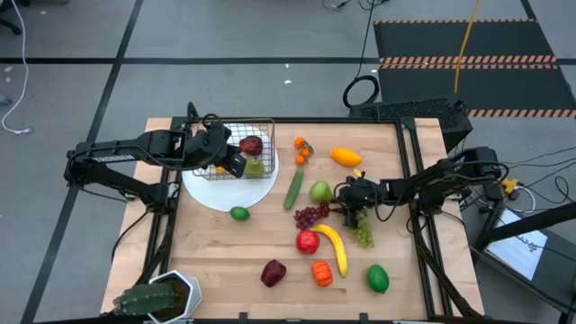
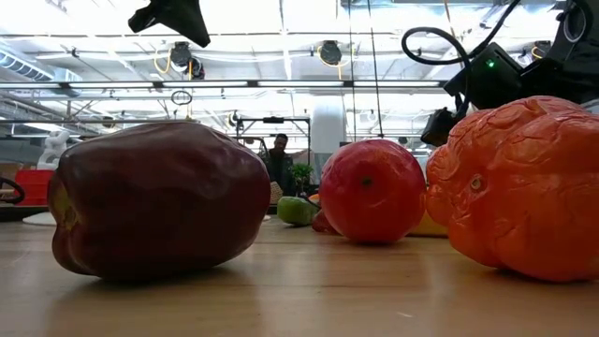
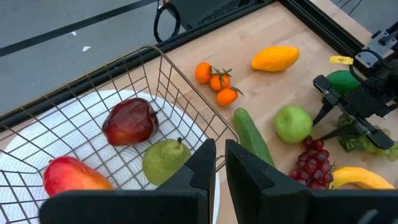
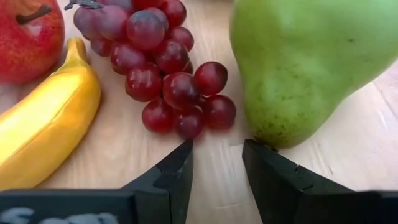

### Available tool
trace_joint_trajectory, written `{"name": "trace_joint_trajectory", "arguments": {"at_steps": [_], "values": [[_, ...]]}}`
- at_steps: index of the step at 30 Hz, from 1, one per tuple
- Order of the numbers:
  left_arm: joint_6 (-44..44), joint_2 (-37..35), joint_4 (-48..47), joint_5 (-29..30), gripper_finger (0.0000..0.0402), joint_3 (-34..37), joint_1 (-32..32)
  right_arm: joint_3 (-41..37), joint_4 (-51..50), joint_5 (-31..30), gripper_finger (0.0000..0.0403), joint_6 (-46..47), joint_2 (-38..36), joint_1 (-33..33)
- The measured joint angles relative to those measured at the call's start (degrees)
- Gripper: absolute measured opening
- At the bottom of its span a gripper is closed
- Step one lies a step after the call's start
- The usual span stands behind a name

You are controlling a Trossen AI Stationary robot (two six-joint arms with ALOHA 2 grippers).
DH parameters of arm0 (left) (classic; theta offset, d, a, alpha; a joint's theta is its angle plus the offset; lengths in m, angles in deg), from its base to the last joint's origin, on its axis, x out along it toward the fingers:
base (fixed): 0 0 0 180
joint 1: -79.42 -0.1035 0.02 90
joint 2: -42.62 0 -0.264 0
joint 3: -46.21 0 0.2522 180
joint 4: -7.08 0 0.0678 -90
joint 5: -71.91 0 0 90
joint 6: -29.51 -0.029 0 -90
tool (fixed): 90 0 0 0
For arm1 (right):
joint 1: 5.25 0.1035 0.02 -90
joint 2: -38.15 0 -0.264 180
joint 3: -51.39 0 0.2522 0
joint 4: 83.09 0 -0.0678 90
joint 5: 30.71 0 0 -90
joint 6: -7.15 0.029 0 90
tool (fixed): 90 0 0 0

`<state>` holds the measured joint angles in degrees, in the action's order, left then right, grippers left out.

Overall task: Build produce basket
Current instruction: Put the pear into the wired basket

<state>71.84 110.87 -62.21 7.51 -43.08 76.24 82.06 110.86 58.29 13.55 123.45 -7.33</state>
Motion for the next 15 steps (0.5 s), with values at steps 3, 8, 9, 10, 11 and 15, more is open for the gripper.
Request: {"name": "trace_joint_trajectory", "arguments": {"at_steps": [3,8,9,10,11,15], "values": [[0.0,0.0,0.0,0.0,0.0035,0.0,0.0,0.0,0.1,-0.6,0.0141,0.5,-0.3,0.0],[0.0,0.0,0.0,0.0,0.0035,0.0,0.0,-0.1,-2.0,-1.0,0.0141,0.2,-3.9,-0.1],[0.1,0.0,0.0,0.0,0.0035,0.0,0.0,-0.2,-3.2,-1.3,0.0141,0.2,-4.8,-0.2],[0.1,0.0,0.0,0.0,0.0035,0.0,0.0,-0.2,-4.4,-1.5,0.0141,0.2,-5.7,-0.2],[0.0,0.0,0.0,0.0,0.0035,0.0,0.0,-0.2,-5.7,-1.8,0.0141,0.3,-6.6,-0.2],[0.0,0.0,-0.2,-0.1,0.0035,0.0,0.0,-0.2,-8.5,-4.2,0.0141,0.2,-8.9,-0.2]]}}
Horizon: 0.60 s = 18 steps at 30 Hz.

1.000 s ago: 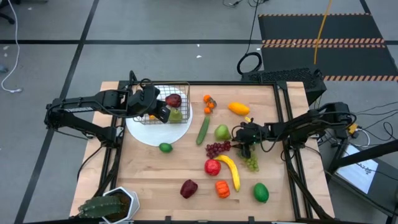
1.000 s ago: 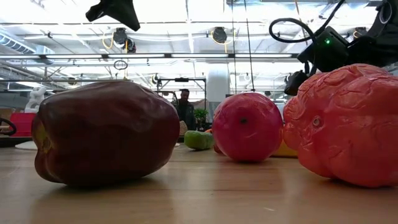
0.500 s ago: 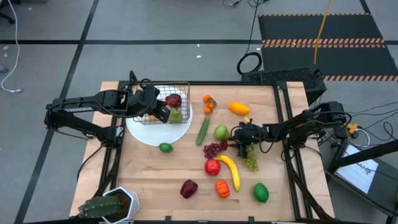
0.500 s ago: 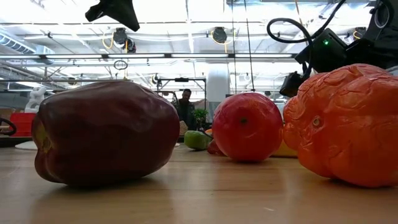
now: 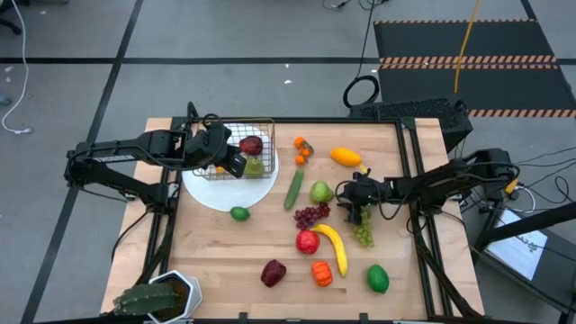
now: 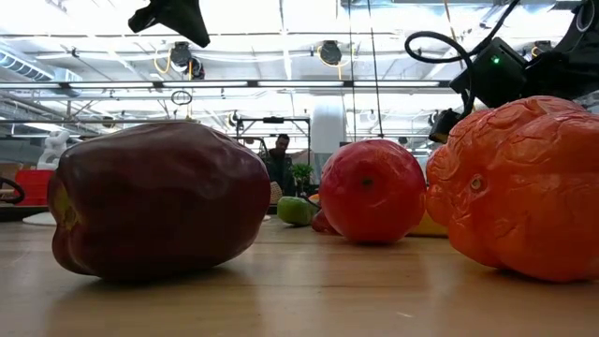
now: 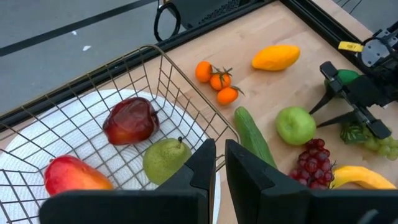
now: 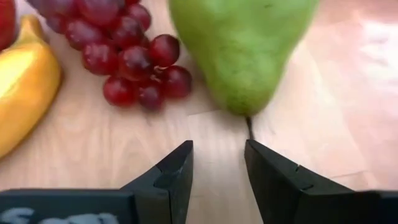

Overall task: Build produce basket
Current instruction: Put the pear into the wired basket

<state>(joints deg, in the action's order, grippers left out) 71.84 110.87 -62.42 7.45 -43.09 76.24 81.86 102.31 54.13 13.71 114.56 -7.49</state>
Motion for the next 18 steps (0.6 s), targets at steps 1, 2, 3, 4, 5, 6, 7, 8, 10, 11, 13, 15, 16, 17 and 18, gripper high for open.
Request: {"name": "trace_joint_trajectory", "arguments": {"at_steps": [1,2,3,4,5,6,7,8,10,11,13,15,16,17,18], "values": [[0.0,0.0,-0.1,0.0,0.0035,0.0,0.0,0.0,0.2,-0.8,0.0141,-0.4,-0.1,0.0],[0.0,0.0,-0.2,0.0,0.0035,0.0,0.0,0.0,0.7,-1.2,0.0141,-1.0,-0.1,0.0],[0.0,0.0,-0.3,0.0,0.0035,0.0,0.0,0.0,1.4,-1.3,0.0141,-1.7,-0.1,-0.1],[0.0,0.0,-0.3,0.0,0.0035,0.0,0.0,0.0,2.1,-1.2,0.0141,-2.4,-0.1,-0.3],[0.0,0.0,-0.3,0.0,0.0035,0.0,0.0,0.0,2.5,-1.3,0.0141,-2.8,-0.1,-0.5],[0.0,0.0,-0.3,0.0,0.0035,0.0,0.0,0.0,2.5,-1.4,0.0141,-2.9,-0.1,-0.8],[0.0,0.0,-0.3,0.0,0.0035,0.0,0.0,0.0,2.5,-1.7,0.0141,-3.0,-0.1,-1.1],[0.0,0.0,-0.3,0.0,0.0035,0.0,0.0,0.0,2.5,-2.3,0.0141,-3.2,-0.1,-1.3],[0.0,0.0,-0.3,0.0,0.0035,0.0,0.0,0.0,2.5,-2.4,0.0141,-3.4,-0.1,-1.9],[0.0,0.0,-0.3,0.0,0.0035,0.0,0.0,0.0,2.5,-2.4,0.0141,-3.5,-0.1,-2.1],[0.0,0.0,-0.3,0.0,0.0035,0.0,0.0,0.0,2.9,-2.3,0.0141,-3.9,0.8,-2.7],[0.0,0.0,-0.3,0.0,0.0035,0.0,0.0,0.0,3.0,-2.3,0.0141,-4.2,1.7,-3.4],[0.0,0.0,-0.3,0.0,0.0035,0.0,0.0,0.0,3.6,-2.2,0.0141,-4.2,2.3,-3.6],[0.0,0.0,-0.3,0.0,0.0035,0.0,0.0,0.1,4.2,-2.2,0.0140,-4.2,3.0,-3.8],[0.0,0.0,-0.3,0.0,0.0035,0.0,0.0,0.0,4.7,-2.0,0.0138,-4.3,3.5,-3.9]]}}
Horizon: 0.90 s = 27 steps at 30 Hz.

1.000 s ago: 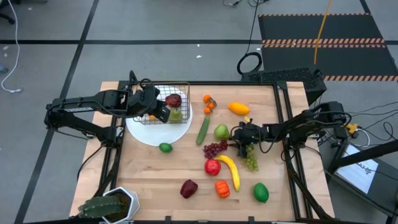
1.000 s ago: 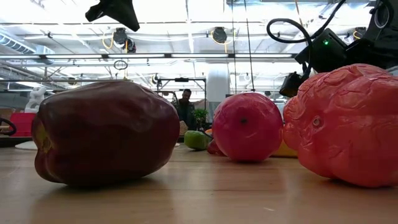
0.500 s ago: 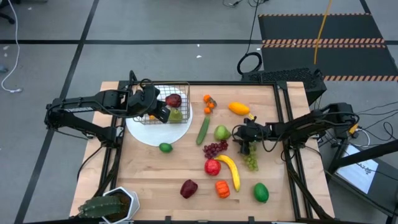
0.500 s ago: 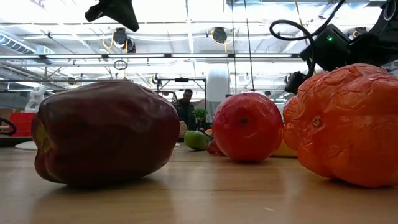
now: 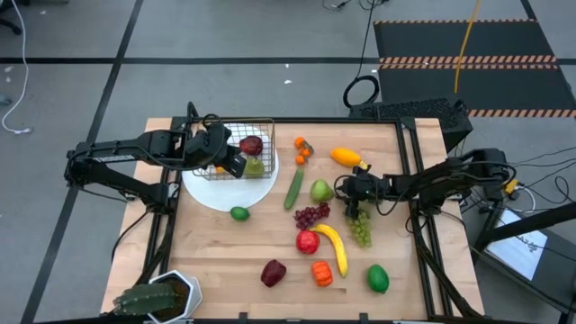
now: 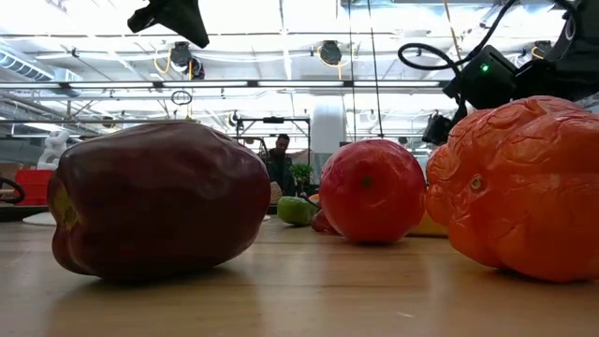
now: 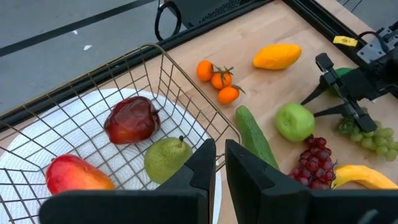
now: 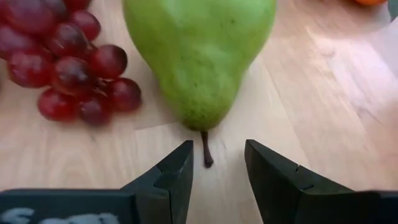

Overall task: Build produce basket
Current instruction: Put the pear into the wired basket

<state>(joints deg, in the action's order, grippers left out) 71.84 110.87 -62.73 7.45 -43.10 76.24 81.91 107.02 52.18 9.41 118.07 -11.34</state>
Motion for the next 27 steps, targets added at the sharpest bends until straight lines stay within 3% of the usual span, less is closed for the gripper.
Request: {"name": "trace_joint_trajectory", "arguments": {"at_steps": [7,17,23,27], "values": [[0.1,0.0,0.0,0.0,0.0035,0.0,0.0,0.1,4.8,2.7,0.0107,-0.4,4.4,-0.3],[0.2,0.0,-0.1,0.0,0.0035,0.0,-0.7,0.2,4.6,2.9,0.0009,-0.2,6.1,-0.3],[0.3,0.0,-0.1,0.0,0.0035,0.0,-0.9,0.5,4.1,3.2,0.0006,-0.9,4.1,-0.3],[0.4,0.0,-0.1,0.1,0.0035,0.0,-0.9,0.7,2.2,6.7,0.0003,-0.9,1.1,-0.9]]}}
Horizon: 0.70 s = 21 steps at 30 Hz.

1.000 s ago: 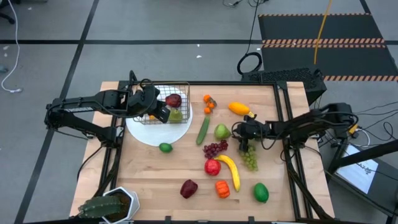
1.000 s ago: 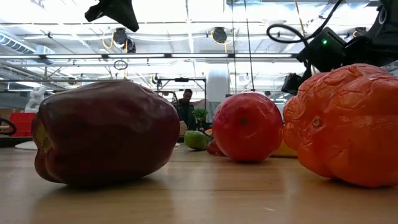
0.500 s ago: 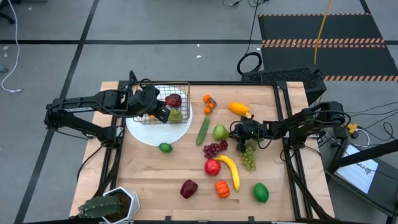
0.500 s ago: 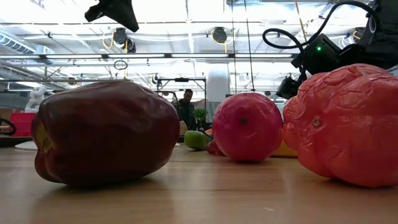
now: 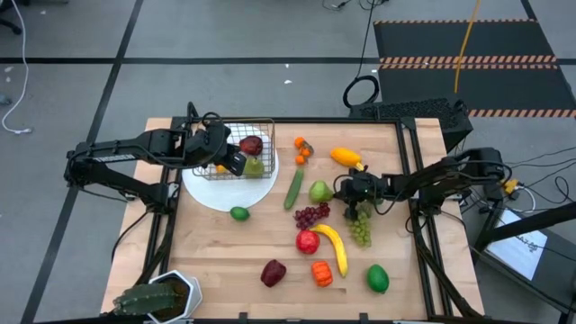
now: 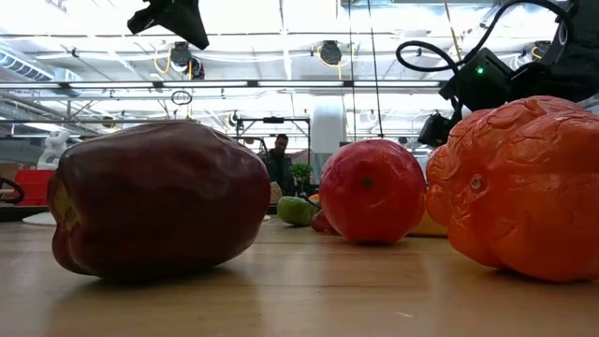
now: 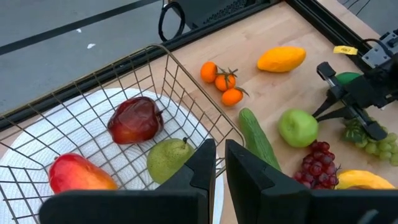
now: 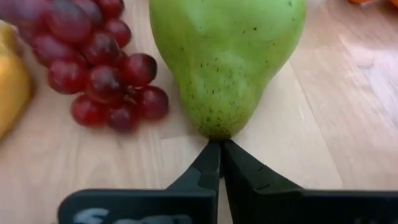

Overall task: Build produce basket
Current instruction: Put the pear into the wired basket

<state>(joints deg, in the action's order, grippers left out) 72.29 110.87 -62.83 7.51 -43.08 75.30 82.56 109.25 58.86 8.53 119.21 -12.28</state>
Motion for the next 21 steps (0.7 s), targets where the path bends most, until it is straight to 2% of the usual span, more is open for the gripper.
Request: {"name": "trace_joint_trajectory", "arguments": {"at_steps": [6,21], "values": [[0.0,0.0,0.0,0.6,0.0035,0.0,0.0,0.6,-3.1,0.8,0.0002,2.8,-4.0,-0.5],[1.3,0.0,0.2,0.6,0.0035,0.0,0.2,0.6,-3.3,2.4,0.0000,7.0,-8.9,-0.5]]}}
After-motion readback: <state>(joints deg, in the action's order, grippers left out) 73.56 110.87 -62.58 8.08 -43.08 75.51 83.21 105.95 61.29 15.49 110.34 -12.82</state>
